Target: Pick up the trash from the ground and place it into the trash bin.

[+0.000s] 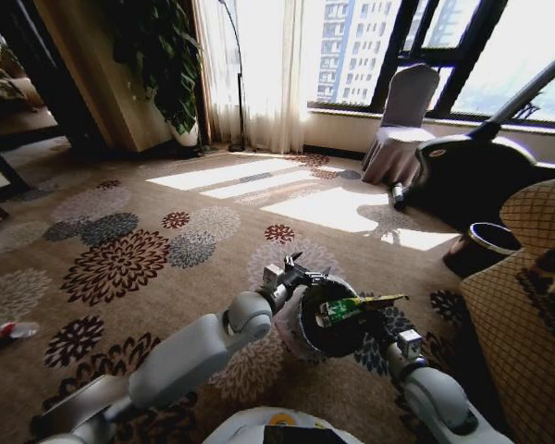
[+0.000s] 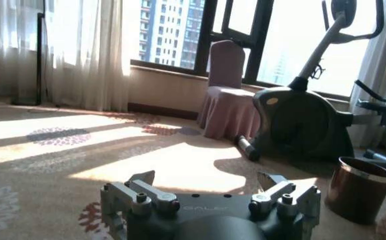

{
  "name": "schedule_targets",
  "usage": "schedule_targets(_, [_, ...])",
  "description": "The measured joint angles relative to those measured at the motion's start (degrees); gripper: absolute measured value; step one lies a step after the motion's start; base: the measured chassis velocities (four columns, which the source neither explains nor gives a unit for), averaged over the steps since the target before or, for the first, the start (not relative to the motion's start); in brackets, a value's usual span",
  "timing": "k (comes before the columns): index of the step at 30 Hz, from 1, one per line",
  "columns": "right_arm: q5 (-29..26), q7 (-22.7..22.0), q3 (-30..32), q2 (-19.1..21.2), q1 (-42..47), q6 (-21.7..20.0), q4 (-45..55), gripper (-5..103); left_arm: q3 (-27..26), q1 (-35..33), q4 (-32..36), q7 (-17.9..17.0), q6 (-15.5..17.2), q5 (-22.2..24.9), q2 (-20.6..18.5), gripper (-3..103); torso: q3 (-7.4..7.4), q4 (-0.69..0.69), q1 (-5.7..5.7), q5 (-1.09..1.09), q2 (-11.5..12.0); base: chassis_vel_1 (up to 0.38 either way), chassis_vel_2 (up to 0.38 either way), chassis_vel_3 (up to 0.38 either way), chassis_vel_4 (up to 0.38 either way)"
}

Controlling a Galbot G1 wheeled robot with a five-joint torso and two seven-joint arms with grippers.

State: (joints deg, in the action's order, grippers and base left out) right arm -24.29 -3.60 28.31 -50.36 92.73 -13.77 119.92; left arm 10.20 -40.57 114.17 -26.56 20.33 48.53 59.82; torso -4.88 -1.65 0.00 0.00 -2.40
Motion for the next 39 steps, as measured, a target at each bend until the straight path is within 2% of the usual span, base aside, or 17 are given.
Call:
schedule_targets(2, [1.3, -0.3, 0.0, 2.8, -0.5, -1.5, 0.0, 2, -5.6, -2.4, 0.7, -0.4, 0.7, 0.6, -1.1, 100, 0.00, -0.01, 0.00, 0.00, 0.0, 0.000, 0.000, 0.000, 0.000])
schedule_targets(5, [2.2, -0.8, 0.0, 4.6, -1.5, -2.5, -0.5, 2, -9.1, -5.0, 1.7, -1.3, 2.9, 0.6, -1.6, 100, 0.00, -0.03, 0.00, 0.00, 0.0, 0.000, 0.000, 0.000, 0.000])
schedule_targets(6, [2.5, -1.4, 0.0, 6.1, -2.0, -3.4, -0.6, 2, -12.1, -7.4, 3.4, -3.7, 5.8, 1.6, -1.7, 100, 0.00, -0.04, 0.00, -0.03, 0.0, 0.000, 0.000, 0.000, 0.000])
schedule_targets(7, [2.5, -1.4, 0.0, 6.1, -2.0, -3.4, -0.6, 2, -12.1, -7.4, 3.4, -3.7, 5.8, 1.6, -1.7, 100, 0.00, -0.04, 0.00, -0.03, 0.0, 0.000, 0.000, 0.000, 0.000])
schedule_targets(10, [2.2, -1.9, 0.2, 8.0, -2.1, -3.5, -0.9, 2, -17.5, -12.9, 6.1, -8.6, 9.6, 1.9, -1.3, 100, 0.00, 0.02, 0.00, 0.02, 0.0, 0.000, 0.000, 0.000, 0.000])
schedule_targets(11, [2.2, -1.9, 0.2, 8.0, -2.1, -3.5, -0.9, 2, -17.5, -12.9, 6.1, -8.6, 9.6, 1.9, -1.3, 100, 0.00, 0.02, 0.00, 0.02, 0.0, 0.000, 0.000, 0.000, 0.000])
schedule_targets(15, [1.3, -1.9, 1.1, 8.2, -2.1, -2.3, -0.9, 2, -25.3, -22.0, 7.0, -8.5, 9.5, -3.3, 0.5, 100, 0.01, -0.01, 0.00, -0.02, 0.0, 0.000, 0.000, 0.000, 0.000])
schedule_targets(17, [0.7, -1.8, 1.1, 8.1, -2.2, -2.2, -0.9, 2, -28.9, -28.0, 7.9, -6.6, 8.7, -4.9, 1.1, 100, 0.00, -0.05, -0.01, -0.02, 0.0, 0.000, 0.000, 0.000, 0.000])
schedule_targets(21, [-1.9, -1.9, 0.5, 6.9, -3.2, -2.5, -1.0, 2, -29.9, -30.0, 9.2, -5.3, 8.5, -5.5, 0.6, 100, 0.01, -0.01, -0.01, 0.00, 0.0, 0.000, 0.000, 0.000, 0.000])
schedule_targets(27, [-8.7, -1.1, 0.4, 5.0, -2.6, -5.0, 1.7, 2, -27.6, -27.8, 9.1, -6.6, 9.0, -5.5, 0.0, 100, 0.01, 0.01, -0.01, 0.02, 0.0, 0.000, 0.000, 0.000, 0.000])
schedule_targets(31, [-8.2, 0.4, 0.5, 4.5, -2.3, -4.5, 1.9, 2, -26.3, -28.4, 7.9, -8.6, 7.8, -7.7, 0.5, 100, 0.01, 0.00, -0.01, -0.03, 0.0, 0.000, 0.000, 0.000, 0.000])
schedule_targets(32, [-7.4, 0.9, 0.5, 4.2, -2.0, -4.1, 1.9, 2, -26.0, -29.2, 7.2, -9.2, 6.5, -9.4, 1.1, 100, 0.01, 0.00, -0.01, -0.01, 0.0, 0.000, 0.000, 0.000, 0.000])
schedule_targets(33, [-5.9, 1.8, 0.5, 3.5, -1.3, -3.2, 1.9, 2, -26.2, -31.3, 5.8, -10.0, 3.0, -12.9, 2.9, 100, 0.00, 0.00, -0.01, 0.00, 0.0, 0.000, 0.000, 0.000, 0.000])
schedule_targets(34, [-5.9, 1.8, 0.5, 3.5, -1.3, -3.2, 1.9, 2, -26.2, -31.3, 5.8, -10.0, 3.0, -12.9, 2.9, 100, 0.00, 0.00, -0.01, 0.00, 0.0, 0.000, 0.000, 0.000, 0.000])
schedule_targets(35, [-5.1, 2.3, 0.4, 2.7, -0.9, -2.8, 1.9, 2, -26.8, -33.6, 4.7, -10.8, 0.0, -15.9, 4.7, 100, 0.01, -0.01, -0.01, -0.02, 0.0, 0.000, 0.000, 0.000, 0.000])
schedule_targets(37, [-4.2, 2.8, 0.1, 1.8, -0.9, -2.5, 1.8, 2, -28.4, -36.7, 3.9, -11.2, -2.6, -18.4, 7.2, 100, 0.01, -0.01, -0.01, 0.01, 0.0, 0.000, 0.000, 0.000, 0.000])
schedule_targets(39, [-3.8, 2.8, 0.0, 1.6, -1.0, -2.3, 1.7, 2, -28.8, -37.8, 3.7, -11.2, -3.2, -19.4, 7.8, 100, 0.01, -0.02, -0.01, 0.00, 0.0, 0.000, 0.000, 0.000, 0.000])
